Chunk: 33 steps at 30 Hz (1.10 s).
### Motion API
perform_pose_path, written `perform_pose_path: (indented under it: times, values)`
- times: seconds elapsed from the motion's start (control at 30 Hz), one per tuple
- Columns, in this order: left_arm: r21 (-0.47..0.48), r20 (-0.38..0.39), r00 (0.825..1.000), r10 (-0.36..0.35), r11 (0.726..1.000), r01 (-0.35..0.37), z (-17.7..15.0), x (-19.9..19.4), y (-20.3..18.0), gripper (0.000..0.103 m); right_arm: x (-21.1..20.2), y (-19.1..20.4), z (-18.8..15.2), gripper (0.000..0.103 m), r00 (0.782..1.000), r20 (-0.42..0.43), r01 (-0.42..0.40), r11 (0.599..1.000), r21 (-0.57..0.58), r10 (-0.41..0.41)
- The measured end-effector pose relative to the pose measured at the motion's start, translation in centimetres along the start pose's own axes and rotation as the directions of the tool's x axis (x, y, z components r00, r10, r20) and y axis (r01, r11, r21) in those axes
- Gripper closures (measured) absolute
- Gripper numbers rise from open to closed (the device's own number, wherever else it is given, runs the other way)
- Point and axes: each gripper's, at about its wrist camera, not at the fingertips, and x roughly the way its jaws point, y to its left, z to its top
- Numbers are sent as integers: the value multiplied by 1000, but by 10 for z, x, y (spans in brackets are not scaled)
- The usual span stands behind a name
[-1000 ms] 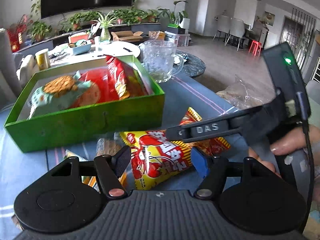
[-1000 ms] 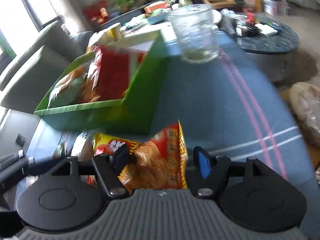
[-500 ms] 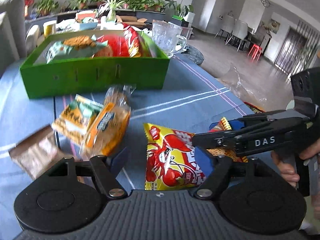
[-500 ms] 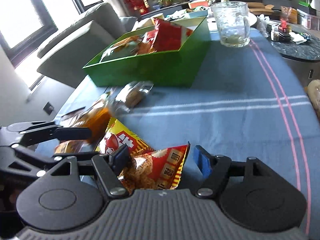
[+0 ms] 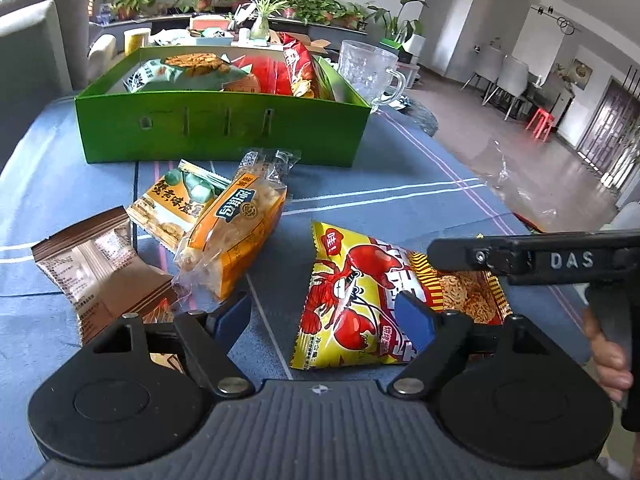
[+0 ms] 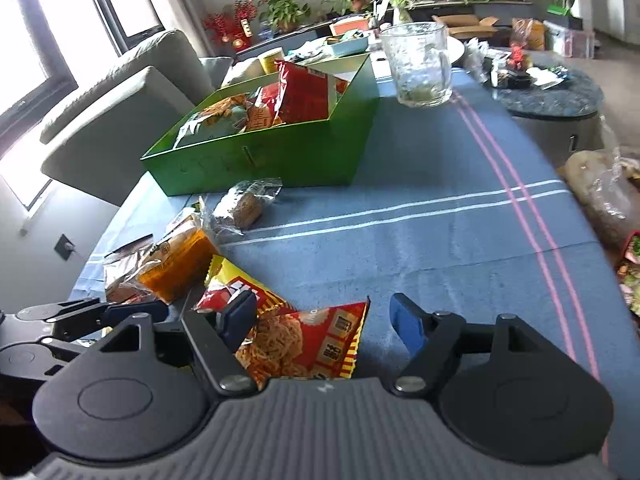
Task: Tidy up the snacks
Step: 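Lower the right gripper onto the yellow crayfish-print chip bag and close it, then lift the yellow chip bag into the green box and release it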
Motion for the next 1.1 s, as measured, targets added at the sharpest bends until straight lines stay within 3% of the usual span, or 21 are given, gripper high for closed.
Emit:
perform_pose_path:
  times: [0.17, 0.43, 0.57, 0.77, 0.87, 0.97, 1.1]
  values:
    - [-90, -23, 1000, -19, 996, 16, -1, 5, 7, 24, -3, -2, -6, 17, 1000, -5, 1, 1000, 2, -1]
    - [-102, -18, 1000, -6, 995, 4, -3, 5, 7, 24, -13, -1, -12, 17, 999, -8, -38, 997, 61, 39]
    - [-94, -9, 1000, 8, 996, -9, -4, 5, 7, 25, -3, 3, -17, 17, 997, -45, -58, 997, 50, 60]
    - [-79, -13, 999, -38, 996, 37, -5, 2, 8, 27, 3, -5, -16, 17, 992, -40, -120, 989, 89, 124]
    - [-52, -22, 997, -74, 996, 73, -9, 1, 4, 28, 1, -4, -15, 19, 994, -33, -100, 993, 69, 103]
    - [12, -22, 998, -55, 998, 55, -12, 1, -4, 29, 1, -7, -13, 19, 998, -13, -60, 996, 62, 61]
    - [-1, -23, 998, -59, 998, 59, -11, 3, -6, 29, 1, -6, -10, 19, 999, -12, -52, 998, 33, 53]
